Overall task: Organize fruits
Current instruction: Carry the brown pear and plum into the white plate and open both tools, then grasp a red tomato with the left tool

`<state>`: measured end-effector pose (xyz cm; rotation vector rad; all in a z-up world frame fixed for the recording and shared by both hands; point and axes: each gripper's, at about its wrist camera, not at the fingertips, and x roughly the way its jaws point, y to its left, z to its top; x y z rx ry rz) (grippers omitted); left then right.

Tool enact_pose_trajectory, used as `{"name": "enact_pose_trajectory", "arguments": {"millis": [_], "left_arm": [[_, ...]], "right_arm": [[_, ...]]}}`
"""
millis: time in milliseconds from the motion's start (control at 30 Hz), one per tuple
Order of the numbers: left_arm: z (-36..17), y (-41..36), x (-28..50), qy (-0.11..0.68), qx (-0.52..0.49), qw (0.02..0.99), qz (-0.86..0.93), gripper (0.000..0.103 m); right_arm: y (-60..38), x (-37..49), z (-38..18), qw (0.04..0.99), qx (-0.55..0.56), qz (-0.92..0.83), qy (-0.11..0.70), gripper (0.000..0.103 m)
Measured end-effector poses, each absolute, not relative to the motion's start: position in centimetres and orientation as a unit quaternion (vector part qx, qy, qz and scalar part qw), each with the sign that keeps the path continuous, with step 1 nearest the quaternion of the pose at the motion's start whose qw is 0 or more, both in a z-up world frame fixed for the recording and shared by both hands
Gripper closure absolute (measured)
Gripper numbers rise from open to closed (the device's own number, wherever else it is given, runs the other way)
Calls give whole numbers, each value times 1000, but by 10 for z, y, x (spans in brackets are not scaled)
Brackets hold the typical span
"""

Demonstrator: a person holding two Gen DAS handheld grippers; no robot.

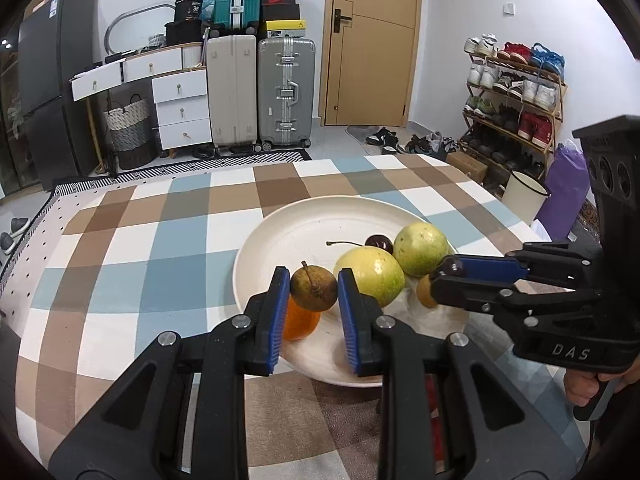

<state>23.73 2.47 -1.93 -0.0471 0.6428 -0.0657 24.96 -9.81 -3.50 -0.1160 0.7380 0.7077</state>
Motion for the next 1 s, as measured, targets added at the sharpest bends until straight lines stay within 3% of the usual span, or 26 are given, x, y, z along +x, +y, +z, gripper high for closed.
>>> {"name": "enact_pose_trajectory", "arguments": {"millis": [267,333,400,500,567,600,633,800,867,1000], "left_arm": [[-24,23,242,326,-31,944,-47,81],[-21,24,240,326,-41,943,-55,81],[-18,26,236,325,-44,943,-52,78],[-15,29,229,324,-49,943,-50,52],[-13,31,221,318,-51,946,-46,29],[-12,32,216,314,-51,947,-40,24],[-11,32,211,311,-50,949,-36,20],[-6,37,185,301,-52,952,-20,10],[-6,39,176,299,-58,952,-15,1],[-9,39,159,297,-60,953,-14,1]], "right_arm": [[-93,251,-38,870,-58,340,354,73],[-96,247,-34,876,-56,338,340,67],[-100,245,-31,877,-49,338,337,54],[-107,239,-28,882,-51,329,332,50],[-112,235,-27,886,-47,324,329,36],[-117,233,-26,890,-40,318,325,23],[-123,229,-24,894,-28,314,319,15],[-140,220,-21,898,-5,305,318,1],[-145,215,-20,900,-3,301,314,1],[-154,205,-17,908,-6,296,296,1]]}}
